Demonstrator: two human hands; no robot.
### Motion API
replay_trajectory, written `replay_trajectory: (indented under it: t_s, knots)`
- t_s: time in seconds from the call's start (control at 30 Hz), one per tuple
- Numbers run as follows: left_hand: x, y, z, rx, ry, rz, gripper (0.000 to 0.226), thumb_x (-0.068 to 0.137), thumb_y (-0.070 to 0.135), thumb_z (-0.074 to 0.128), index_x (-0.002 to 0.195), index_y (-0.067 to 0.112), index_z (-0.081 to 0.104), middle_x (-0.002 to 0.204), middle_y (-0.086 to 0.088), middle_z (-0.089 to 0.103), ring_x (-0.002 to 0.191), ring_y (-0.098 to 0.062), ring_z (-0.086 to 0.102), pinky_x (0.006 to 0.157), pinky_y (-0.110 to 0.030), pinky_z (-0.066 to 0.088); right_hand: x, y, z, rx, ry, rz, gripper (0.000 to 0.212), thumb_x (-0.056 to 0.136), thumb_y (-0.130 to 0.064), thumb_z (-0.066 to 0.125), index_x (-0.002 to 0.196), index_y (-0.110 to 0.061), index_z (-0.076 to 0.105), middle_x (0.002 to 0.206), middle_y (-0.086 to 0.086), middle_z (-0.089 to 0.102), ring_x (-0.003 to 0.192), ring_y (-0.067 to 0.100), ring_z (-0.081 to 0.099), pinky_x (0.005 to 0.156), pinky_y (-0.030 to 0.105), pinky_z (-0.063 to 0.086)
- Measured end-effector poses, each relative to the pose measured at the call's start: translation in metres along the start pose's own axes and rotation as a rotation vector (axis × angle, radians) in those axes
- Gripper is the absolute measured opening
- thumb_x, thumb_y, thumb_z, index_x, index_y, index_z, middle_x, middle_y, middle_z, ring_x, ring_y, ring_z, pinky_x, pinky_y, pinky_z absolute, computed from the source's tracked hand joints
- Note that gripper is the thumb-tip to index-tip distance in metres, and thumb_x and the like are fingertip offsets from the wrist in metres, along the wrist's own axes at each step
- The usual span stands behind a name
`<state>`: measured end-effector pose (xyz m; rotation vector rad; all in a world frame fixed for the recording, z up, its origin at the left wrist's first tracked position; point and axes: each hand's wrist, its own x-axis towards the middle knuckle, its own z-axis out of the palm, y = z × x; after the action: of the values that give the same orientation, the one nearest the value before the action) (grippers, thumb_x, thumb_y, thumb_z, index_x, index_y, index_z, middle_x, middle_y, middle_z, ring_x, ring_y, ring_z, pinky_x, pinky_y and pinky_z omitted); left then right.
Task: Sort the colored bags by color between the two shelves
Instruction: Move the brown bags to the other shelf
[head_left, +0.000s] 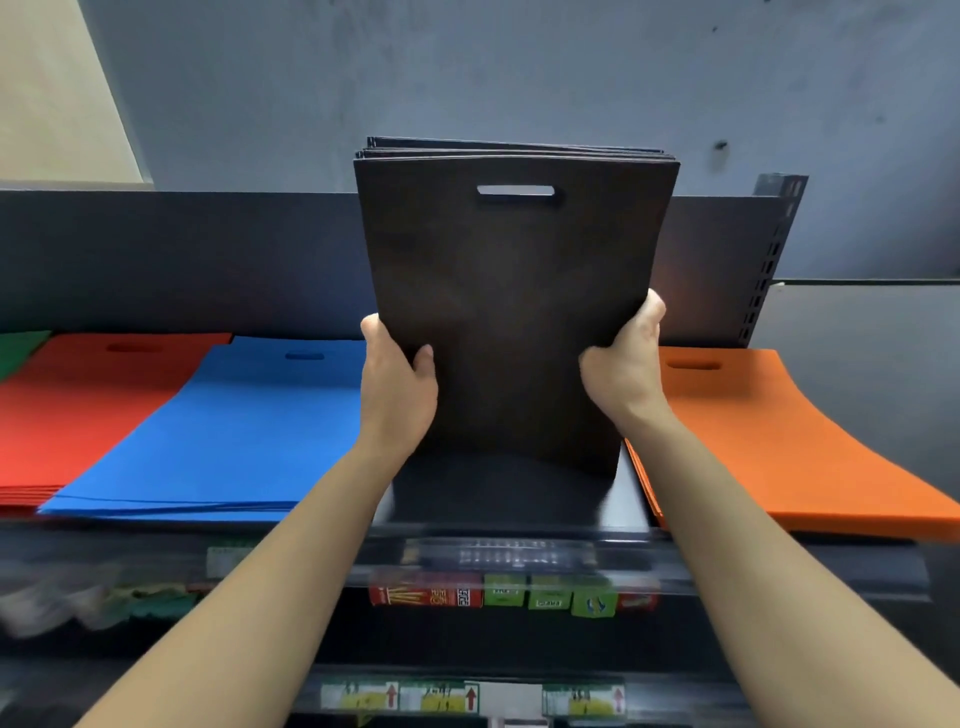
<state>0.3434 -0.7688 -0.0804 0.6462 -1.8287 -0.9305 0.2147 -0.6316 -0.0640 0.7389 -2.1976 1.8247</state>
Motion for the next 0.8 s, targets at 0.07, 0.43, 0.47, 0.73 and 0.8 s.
replay_trajectory:
  t_s: [0.07,0.43,0.47,0.73,0.8]
  knots:
    - [-0.007,-0.005,0.002,0.018,-0.013,-0.027,0.021,0.095,0.008,0.046,0.106,0.016,0.029,0.106,0.001,0.053,0.091,-0.013,0.052,0.075,-0.026,0.04,-0.005,0.01,0.003,-0.048,0.013,-0.008,0.064,0.071,0.012,0.045,0.131,-0.005,0.029,0.131,0.011,0.04,0.125,0.027,0.038,0.102,0.031,0.036]
    - [0.037,0.043,-0.019,0.239,-0.062,-0.028,0.03,0.096,0.016,0.047,0.12,0.003,0.037,0.095,-0.004,0.046,0.09,-0.021,0.043,0.076,-0.029,0.034,0.033,-0.035,-0.021,-0.134,-0.023,0.003,0.055,0.081,0.001,0.053,0.133,-0.005,0.037,0.118,0.007,0.055,0.104,0.021,0.054,0.073,0.005,0.04]
    - [0.041,0.039,-0.019,0.308,-0.115,-0.055,0.023,0.095,0.017,0.048,0.111,0.003,0.038,0.09,-0.005,0.045,0.087,-0.023,0.042,0.072,-0.03,0.032,0.034,-0.033,-0.022,-0.183,-0.045,0.017,0.041,0.081,0.0,0.054,0.12,-0.005,0.043,0.104,0.005,0.055,0.09,0.02,0.053,0.058,0.005,0.039]
    - [0.009,-0.029,0.002,0.633,-0.551,-0.356,0.034,0.09,0.011,0.048,0.061,0.009,0.031,0.058,-0.005,0.033,0.051,-0.017,0.03,0.047,-0.025,0.022,-0.005,0.04,0.002,-0.602,-0.442,0.301,0.009,0.086,-0.008,0.055,0.093,-0.003,0.053,0.094,0.017,0.058,0.084,0.031,0.058,0.061,0.026,0.039]
    - [0.008,-0.031,0.003,0.626,-0.599,-0.399,0.032,0.091,0.013,0.049,0.063,0.008,0.034,0.06,-0.006,0.033,0.052,-0.018,0.029,0.049,-0.025,0.023,-0.006,0.039,0.003,-0.658,-0.465,0.294,0.006,0.087,-0.003,0.048,0.09,-0.002,0.053,0.09,0.015,0.053,0.081,0.031,0.053,0.06,0.026,0.037]
